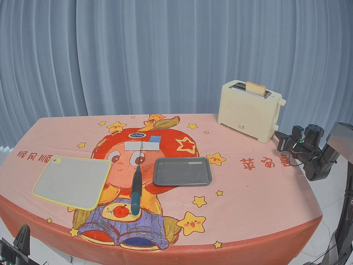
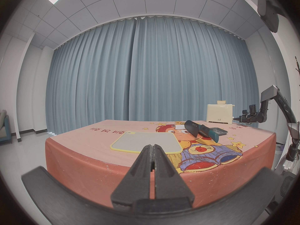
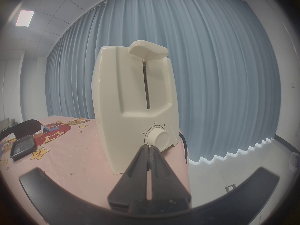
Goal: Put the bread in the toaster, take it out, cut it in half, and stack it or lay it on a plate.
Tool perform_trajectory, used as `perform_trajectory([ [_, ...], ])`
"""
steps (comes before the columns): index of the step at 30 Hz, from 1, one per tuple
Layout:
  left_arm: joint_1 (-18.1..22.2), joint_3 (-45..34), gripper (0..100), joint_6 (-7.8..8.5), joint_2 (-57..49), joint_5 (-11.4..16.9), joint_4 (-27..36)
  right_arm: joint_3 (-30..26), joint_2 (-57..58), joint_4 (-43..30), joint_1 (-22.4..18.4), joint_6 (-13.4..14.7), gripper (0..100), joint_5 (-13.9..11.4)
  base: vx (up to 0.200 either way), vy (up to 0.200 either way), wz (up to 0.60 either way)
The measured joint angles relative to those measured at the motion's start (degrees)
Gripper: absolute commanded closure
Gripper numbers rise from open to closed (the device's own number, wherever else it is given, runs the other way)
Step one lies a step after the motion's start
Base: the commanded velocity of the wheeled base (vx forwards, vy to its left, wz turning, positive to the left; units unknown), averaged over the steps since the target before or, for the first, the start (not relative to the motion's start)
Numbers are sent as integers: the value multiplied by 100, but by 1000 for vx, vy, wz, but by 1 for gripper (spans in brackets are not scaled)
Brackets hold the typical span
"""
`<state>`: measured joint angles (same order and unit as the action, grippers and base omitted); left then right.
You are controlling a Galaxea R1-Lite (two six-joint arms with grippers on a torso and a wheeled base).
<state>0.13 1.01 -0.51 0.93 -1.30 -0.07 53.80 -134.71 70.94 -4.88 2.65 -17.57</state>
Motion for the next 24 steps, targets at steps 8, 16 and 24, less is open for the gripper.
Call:
perform_trajectory([
  [8, 2, 0, 100, -4, 0, 0, 0, -9, 2, 11, 11, 0, 100, -2, 0, 0, 0],
  [16, 0, 0, 100, -2, 0, 0, 0, -22, 4, 28, 44, -77, 100, 110, 0, 0, 0],
  [24, 0, 0, 100, -4, 0, 0, 0, -132, 74, 217, 107, -115, 100, 230, 0, 0, 0],
])
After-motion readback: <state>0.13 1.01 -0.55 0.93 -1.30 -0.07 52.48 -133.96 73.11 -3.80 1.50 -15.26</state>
